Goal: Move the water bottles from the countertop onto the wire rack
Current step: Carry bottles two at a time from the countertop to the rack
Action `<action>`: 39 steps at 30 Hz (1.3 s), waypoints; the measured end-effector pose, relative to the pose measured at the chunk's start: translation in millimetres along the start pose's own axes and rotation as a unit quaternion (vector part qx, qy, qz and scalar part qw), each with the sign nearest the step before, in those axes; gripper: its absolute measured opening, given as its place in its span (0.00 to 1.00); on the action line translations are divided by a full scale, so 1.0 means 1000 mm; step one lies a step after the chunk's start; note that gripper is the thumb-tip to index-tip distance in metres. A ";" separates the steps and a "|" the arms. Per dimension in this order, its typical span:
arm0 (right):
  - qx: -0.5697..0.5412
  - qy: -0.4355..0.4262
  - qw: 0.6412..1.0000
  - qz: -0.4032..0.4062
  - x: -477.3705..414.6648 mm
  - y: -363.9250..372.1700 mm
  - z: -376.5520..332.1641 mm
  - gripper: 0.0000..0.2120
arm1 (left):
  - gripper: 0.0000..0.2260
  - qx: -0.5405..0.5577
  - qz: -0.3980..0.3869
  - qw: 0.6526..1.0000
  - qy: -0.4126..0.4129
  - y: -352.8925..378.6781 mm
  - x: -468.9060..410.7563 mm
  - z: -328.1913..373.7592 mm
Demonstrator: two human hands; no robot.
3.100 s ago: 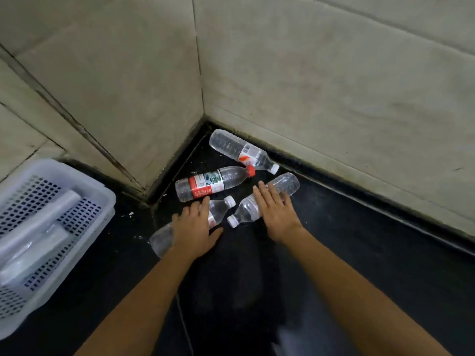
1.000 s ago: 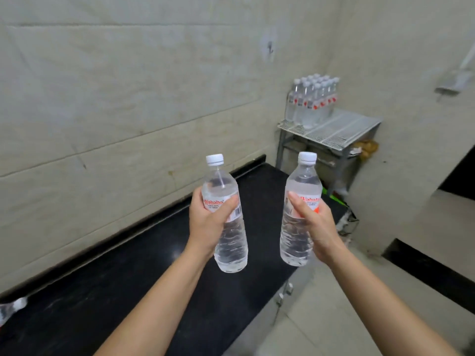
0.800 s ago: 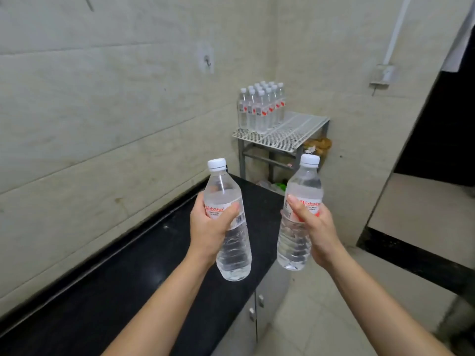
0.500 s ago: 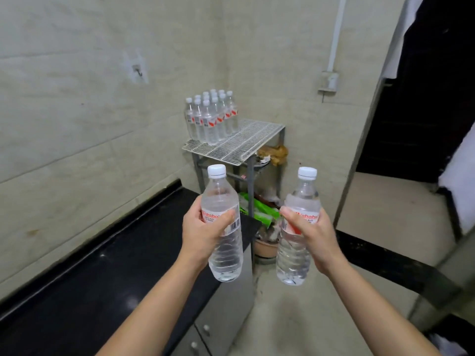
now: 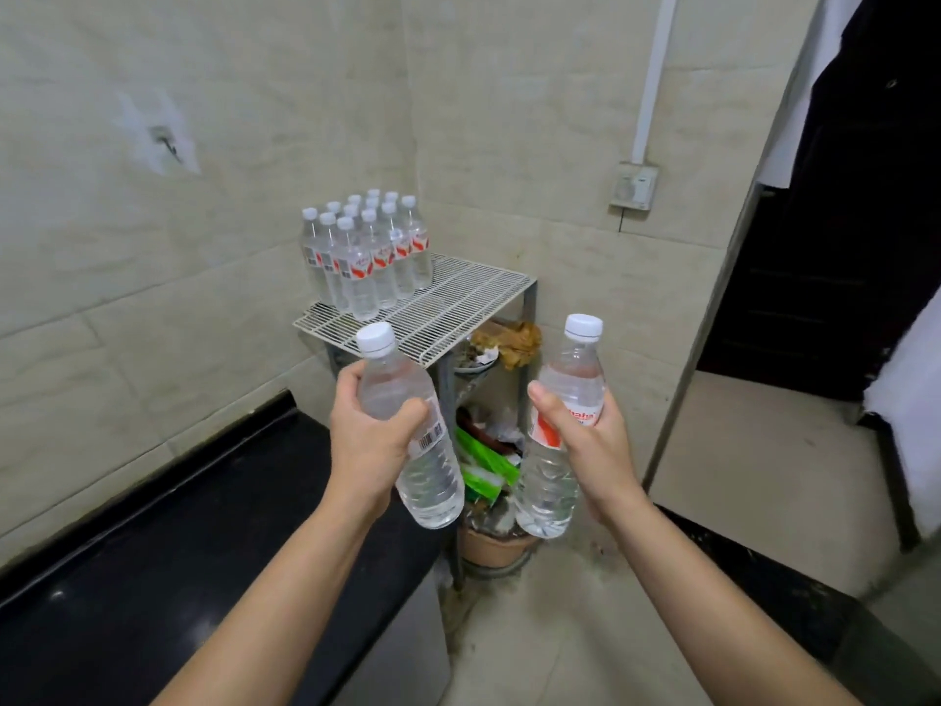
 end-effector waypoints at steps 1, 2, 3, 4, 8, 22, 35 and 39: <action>0.006 -0.003 1.000 -0.004 -0.021 0.002 0.004 0.32 | 0.23 0.018 0.011 1.000 -0.007 0.008 -0.018 -0.006; 0.013 -0.007 1.000 -0.009 -0.042 0.005 0.008 0.32 | 0.22 0.033 0.021 0.999 -0.013 0.017 -0.038 -0.011; 0.024 -0.013 1.000 -0.013 -0.064 0.007 0.010 0.32 | 0.22 0.043 0.030 0.999 -0.014 0.026 -0.057 -0.013; 0.038 -0.019 0.999 -0.016 -0.087 0.010 0.011 0.32 | 0.23 0.045 0.038 0.998 -0.009 0.036 -0.076 -0.015; 0.081 -0.039 0.996 -0.024 -0.174 0.015 0.012 0.32 | 0.24 0.039 0.051 0.997 0.035 0.073 -0.144 -0.013; -0.054 0.019 0.993 -0.099 -0.415 0.080 0.080 0.18 | 0.24 -0.017 0.124 0.991 0.055 0.133 -0.318 -0.062; -0.059 0.094 0.925 -0.364 -0.555 0.218 0.188 0.34 | 0.30 -0.164 0.203 0.963 -0.061 0.121 -0.422 -0.129; 0.008 0.106 0.908 -0.406 -0.546 0.220 0.213 0.42 | 0.25 -0.166 0.174 0.966 -0.092 0.112 -0.421 -0.142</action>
Point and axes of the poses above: each hand's wrist, its own x-axis away from the middle knuckle, its own y-axis out of the palm, z = x × y, the point moved 2 cm from there along -x, towards the middle knuckle, and after that the axes turned 10 degrees about -x, right-handed, at the moved point
